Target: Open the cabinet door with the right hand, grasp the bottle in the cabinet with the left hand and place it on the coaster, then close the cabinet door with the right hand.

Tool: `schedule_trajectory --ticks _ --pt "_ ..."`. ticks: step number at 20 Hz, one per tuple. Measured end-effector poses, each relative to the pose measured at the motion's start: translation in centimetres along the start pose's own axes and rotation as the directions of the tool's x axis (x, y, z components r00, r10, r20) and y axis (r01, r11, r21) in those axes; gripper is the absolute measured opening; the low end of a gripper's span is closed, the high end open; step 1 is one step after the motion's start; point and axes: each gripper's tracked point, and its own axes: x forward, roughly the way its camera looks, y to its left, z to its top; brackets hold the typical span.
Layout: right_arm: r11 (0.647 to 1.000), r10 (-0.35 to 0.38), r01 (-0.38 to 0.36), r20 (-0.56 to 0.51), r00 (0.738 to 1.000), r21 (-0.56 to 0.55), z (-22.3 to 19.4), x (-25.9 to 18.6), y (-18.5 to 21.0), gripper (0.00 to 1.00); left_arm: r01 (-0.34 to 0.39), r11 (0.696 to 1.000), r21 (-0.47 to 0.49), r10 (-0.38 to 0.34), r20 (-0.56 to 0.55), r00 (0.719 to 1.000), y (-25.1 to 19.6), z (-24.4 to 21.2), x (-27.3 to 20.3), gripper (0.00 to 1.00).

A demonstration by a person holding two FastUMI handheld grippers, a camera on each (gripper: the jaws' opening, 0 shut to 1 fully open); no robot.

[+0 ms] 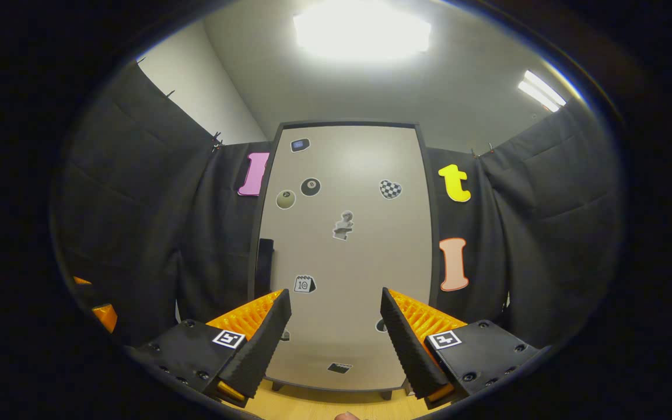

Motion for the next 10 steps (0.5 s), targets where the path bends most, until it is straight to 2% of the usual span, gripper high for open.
schedule_trajectory --ticks 10 --pt "0.995 0.1 -0.1 -0.008 0.995 -0.028 1.9 7.8 7.3 0.98 -0.112 0.994 0.006 0.112 -0.057 0.992 6.9 -3.0 -0.7 0.75"
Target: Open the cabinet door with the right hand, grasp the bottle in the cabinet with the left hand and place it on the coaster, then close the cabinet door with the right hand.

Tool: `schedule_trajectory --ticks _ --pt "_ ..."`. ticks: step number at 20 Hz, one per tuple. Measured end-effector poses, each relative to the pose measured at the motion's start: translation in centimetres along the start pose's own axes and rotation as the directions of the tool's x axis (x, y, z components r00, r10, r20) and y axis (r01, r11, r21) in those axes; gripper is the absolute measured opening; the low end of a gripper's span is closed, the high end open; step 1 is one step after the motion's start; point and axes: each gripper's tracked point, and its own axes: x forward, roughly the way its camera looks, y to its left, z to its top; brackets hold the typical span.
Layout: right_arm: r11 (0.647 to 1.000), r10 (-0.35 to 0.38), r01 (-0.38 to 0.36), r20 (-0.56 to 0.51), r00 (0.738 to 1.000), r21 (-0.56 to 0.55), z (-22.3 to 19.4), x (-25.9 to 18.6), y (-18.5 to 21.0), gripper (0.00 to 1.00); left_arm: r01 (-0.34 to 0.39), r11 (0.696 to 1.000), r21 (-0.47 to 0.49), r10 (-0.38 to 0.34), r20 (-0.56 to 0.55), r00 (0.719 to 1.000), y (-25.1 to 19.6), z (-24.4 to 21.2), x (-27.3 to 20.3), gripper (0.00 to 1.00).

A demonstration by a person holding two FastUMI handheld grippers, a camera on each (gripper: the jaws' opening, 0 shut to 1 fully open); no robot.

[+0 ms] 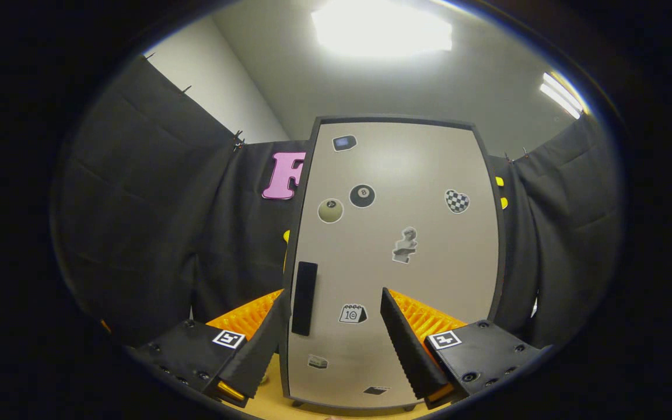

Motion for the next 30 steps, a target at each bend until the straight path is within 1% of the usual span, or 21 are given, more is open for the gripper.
schedule_trajectory --ticks 3,8,9,13,14,16,17,18,19,20,21,24,25,26,27,30 --pt "1.0 0.009 -0.009 -0.046 0.999 0.01 -1.0 2.4 1.0 0.98 -0.038 0.999 0.0 0.038 -0.021 0.999 2.1 -0.9 -0.1 0.75" --pt "1.0 -0.003 0.004 -0.116 0.993 0.006 -3.5 6.0 2.5 0.97 -0.1 0.995 0.024 0.1 -0.039 0.994 6.0 -1.7 -0.6 0.74" --pt "1.0 -0.006 0.006 -0.133 0.991 0.002 -4.1 6.7 2.8 0.98 -0.112 0.993 0.029 0.114 -0.042 0.993 6.4 -1.9 -0.6 0.74" --pt "1.0 -0.018 0.019 -0.182 0.983 0.002 -6.0 9.1 3.9 0.96 -0.162 0.986 0.039 0.164 -0.062 0.985 9.6 -3.0 -1.0 0.74" --pt "1.0 -0.022 0.022 -0.19 0.981 -0.003 -6.3 9.7 4.0 0.79 -0.168 0.985 0.041 0.171 -0.066 0.983 10.0 -3.1 -1.1 0.74" --pt "1.0 -0.025 0.023 -0.223 0.974 -0.011 -7.3 10.9 4.4 0.72 -0.18 0.983 0.046 0.183 -0.069 0.981 10.8 -3.3 -1.3 0.74" --pt "1.0 -0.03 0.028 -0.238 0.971 -0.011 -7.6 11.4 4.5 0.7 -0.183 0.982 0.048 0.186 -0.07 0.98 11.0 -3.4 -1.2 0.74" --pt "1.0 -0.031 0.029 -0.256 0.966 -0.01 -8.1 11.8 4.6 0.7 -0.184 0.982 0.05 0.187 -0.072 0.98 11.2 -3.5 -1.1 0.74" --pt "0.998 -0.069 0.067 -0.268 0.961 -0.018 -8.4 11.9 4.1 0.69 -0.184 0.982 0.052 0.187 -0.074 0.98 11.4 -3.7 -1.1 0.74" --pt "0.998 -0.063 0.063 -0.268 0.961 -0.006 -8.5 12.2 4.5 0.49 -0.184 0.981 0.053 0.188 -0.073 0.979 11.6 -3.8 -1.1 0.74" --pt "0.997 -0.073 0.075 -0.265 0.961 -0.003 -8.5 12.1 4.5 0.47 -0.186 0.981 0.052 0.189 -0.073 0.979 11.8 -3.7 -1.1 0.74" --pt "0.994 -0.07 0.092 -0.28 0.957 0.065 -8.5 12.0 4.5 0.28 -0.181 0.982 0.048 0.184 -0.072 0.98 11.6 -3.7 -0.9 0.75" --pt "0.994 -0.056 0.079 -0.286 0.956 0.07 -8.3 11.9 4.6 0.19 -0.177 0.983 0.048 0.18 -0.069 0.981 11.4 -3.7 -0.8 0.75" --pt "0.995 -0.044 0.067 -0.288 0.957 0.07 -8.3 11.7 4.4 0.19 -0.173 0.984 0.047 0.176 -0.067 0.982 11.3 -3.7 -0.6 0.74" --pt "0.996 -0.028 0.05 -0.291 0.956 0.07 -8.3 11.6 4.4 0.14 -0.168 0.985 0.044 0.17 -0.063 0.983 11.0 -3.7 -0.5 0.74" --pt "0.997 0.032 -0.011 -0.289 0.957 0.072 -8.0 10.6 4.8 0.13 -0.145 0.989 0.036 0.146 -0.054 0.988 9.9 -3.5 1.0 0.74"
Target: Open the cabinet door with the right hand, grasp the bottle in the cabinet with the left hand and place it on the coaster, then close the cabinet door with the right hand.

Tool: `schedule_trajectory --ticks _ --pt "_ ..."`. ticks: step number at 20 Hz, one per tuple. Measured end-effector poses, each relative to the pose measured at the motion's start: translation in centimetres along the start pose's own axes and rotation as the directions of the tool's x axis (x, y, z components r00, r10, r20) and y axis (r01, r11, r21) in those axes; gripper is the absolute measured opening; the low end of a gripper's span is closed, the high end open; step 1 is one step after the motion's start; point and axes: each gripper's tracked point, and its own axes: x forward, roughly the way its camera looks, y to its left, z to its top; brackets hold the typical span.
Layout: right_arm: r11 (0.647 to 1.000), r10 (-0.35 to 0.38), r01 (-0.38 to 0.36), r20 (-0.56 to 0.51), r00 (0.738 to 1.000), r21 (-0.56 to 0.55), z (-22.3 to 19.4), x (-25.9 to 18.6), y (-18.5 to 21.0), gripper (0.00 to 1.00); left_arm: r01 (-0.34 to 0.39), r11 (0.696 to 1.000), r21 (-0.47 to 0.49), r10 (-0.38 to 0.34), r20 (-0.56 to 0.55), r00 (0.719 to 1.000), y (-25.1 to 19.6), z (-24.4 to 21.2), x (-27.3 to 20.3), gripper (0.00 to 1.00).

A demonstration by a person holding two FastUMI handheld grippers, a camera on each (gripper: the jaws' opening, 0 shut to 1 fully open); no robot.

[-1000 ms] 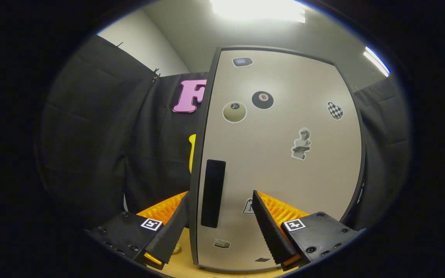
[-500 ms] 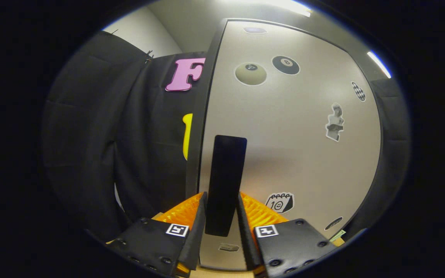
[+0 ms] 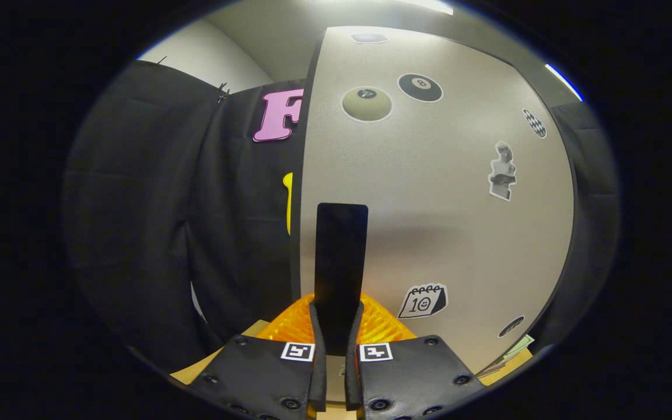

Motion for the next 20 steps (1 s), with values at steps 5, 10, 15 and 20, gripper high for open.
schedule_trajectory --ticks 5,10,15,20 --pt "0.996 0.088 -0.087 -0.03 0.996 0.025 -0.1 -2.0 0.0 0.12 0.055 0.998 -0.009 -0.055 0.037 0.998 -2.5 1.4 -0.6 0.74" --pt "0.992 0.124 -0.123 -0.041 0.991 0.039 -0.1 -2.8 -0.5 0.12 0.134 0.991 -0.016 -0.133 0.07 0.989 -5.9 2.6 -0.3 0.74" --pt "0.991 0.125 -0.124 -0.033 0.992 0.041 -0.3 -4.1 -1.0 0.12 0.202 0.979 -0.014 -0.2 0.092 0.975 -8.6 3.1 -0.4 0.74" --pt "0.994 0.106 -0.105 -0.026 0.994 0.041 -0.1 -5.4 -1.7 0.14 0.254 0.967 -0.011 -0.251 0.118 0.961 -10.1 3.8 -0.3 0.74"
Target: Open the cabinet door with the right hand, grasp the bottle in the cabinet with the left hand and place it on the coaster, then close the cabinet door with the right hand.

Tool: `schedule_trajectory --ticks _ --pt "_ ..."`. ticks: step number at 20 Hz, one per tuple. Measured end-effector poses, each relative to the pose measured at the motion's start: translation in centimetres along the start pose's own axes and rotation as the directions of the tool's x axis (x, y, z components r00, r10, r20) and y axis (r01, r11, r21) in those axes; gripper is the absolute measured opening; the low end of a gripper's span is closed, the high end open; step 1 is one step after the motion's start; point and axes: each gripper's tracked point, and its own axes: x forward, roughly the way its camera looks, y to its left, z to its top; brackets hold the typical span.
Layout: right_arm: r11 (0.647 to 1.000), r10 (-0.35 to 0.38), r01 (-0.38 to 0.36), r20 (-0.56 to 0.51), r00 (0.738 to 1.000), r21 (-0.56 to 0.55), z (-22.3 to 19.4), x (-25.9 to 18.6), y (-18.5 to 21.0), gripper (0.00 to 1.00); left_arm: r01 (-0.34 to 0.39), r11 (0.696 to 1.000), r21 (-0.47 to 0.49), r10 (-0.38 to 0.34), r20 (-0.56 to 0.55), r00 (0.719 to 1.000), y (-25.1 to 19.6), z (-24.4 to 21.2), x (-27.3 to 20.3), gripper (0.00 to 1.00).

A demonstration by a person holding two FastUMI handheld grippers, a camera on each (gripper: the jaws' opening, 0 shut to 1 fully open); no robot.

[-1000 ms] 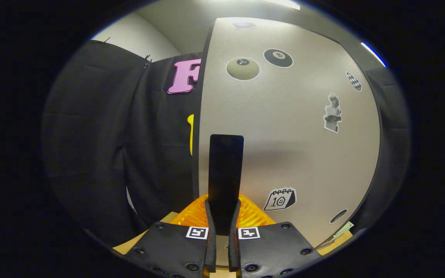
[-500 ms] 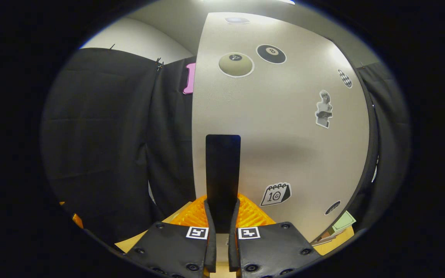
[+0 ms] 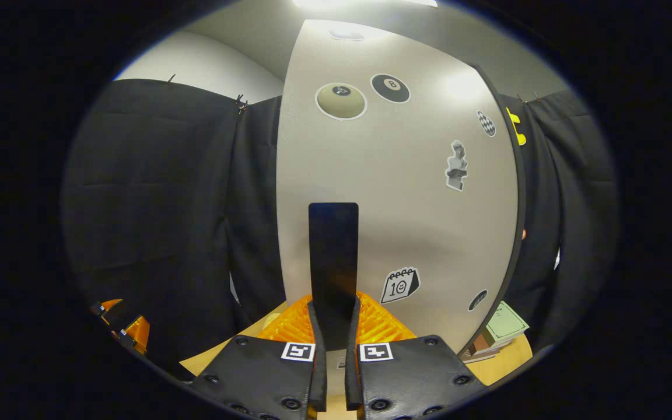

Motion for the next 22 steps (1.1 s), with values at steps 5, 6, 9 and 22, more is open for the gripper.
schedule_trajectory --ticks 5,6,9,22 --pt "1.0 -0.015 0.015 -0.009 1.0 0.027 0.0 -1.2 -0.8 0.14 0.079 0.996 -0.028 -0.079 0.009 0.997 -2.1 0.5 -0.1 0.74" --pt "0.999 -0.02 0.021 -0.009 1.0 0.024 -0.1 -1.3 -1.0 0.12 0.096 0.995 -0.033 -0.095 0.007 0.995 -3.3 0.3 0.5 0.74" --pt "0.999 -0.039 0.039 -0.015 0.999 0.001 -0.1 -2.0 -1.4 0.14 0.142 0.989 -0.046 -0.141 0.009 0.99 -6.2 0.3 1.3 0.74" --pt "1.0 0.01 -0.011 -0.029 1.0 -0.012 -0.5 -4.7 -4.2 0.13 0.279 0.957 -0.078 -0.276 0.05 0.96 -22.8 4.9 -0.3 0.75"
